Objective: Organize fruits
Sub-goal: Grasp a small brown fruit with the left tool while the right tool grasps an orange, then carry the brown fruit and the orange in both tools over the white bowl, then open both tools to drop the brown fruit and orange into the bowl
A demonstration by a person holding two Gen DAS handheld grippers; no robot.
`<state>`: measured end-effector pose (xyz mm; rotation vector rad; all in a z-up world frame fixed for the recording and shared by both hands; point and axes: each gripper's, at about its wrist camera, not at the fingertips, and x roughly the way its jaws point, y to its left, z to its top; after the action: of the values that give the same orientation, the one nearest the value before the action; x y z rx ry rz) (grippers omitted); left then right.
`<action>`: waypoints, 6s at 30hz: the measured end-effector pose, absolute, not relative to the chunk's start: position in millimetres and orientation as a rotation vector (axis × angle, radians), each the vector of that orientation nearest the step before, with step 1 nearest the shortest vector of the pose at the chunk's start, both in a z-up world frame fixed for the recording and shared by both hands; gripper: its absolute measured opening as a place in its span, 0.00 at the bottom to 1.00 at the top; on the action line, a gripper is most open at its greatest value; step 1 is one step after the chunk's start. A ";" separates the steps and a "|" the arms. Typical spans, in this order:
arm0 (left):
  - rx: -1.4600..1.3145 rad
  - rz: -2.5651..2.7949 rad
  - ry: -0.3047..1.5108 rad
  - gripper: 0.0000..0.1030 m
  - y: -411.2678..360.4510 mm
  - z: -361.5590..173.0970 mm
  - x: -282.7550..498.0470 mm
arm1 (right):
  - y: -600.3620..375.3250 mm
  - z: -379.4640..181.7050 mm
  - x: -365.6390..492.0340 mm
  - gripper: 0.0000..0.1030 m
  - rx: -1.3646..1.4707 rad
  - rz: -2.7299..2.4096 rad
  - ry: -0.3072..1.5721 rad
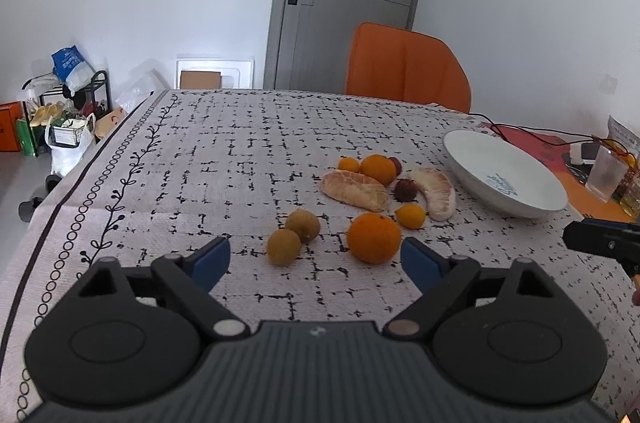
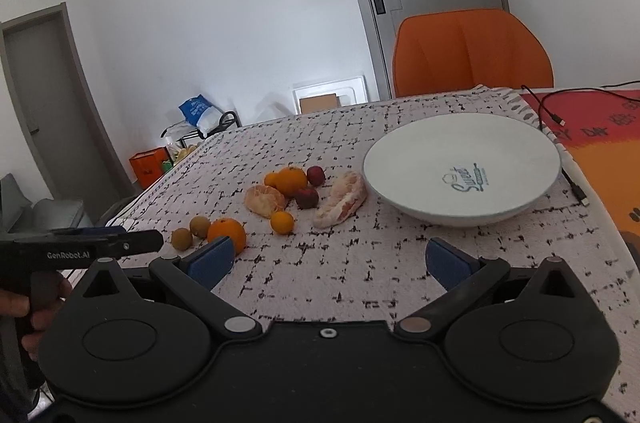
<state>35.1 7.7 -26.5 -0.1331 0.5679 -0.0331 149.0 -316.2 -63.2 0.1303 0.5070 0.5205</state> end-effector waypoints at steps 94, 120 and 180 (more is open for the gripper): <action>-0.105 -0.140 0.540 0.23 -26.5 -19.5 91.6 | -296.8 -59.3 207.7 0.36 0.158 0.549 0.433; 0.027 -0.193 0.568 0.23 -117.4 -15.9 135.1 | -377.6 -79.7 228.4 0.36 0.215 0.463 0.396; -0.081 -0.034 0.497 0.90 -60.5 11.3 115.7 | -368.3 -59.8 209.7 1.00 0.259 0.391 0.360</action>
<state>115.7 -60.5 11.3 -0.0808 0.4975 -0.0337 209.7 -368.3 -59.8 0.2588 0.3596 0.3914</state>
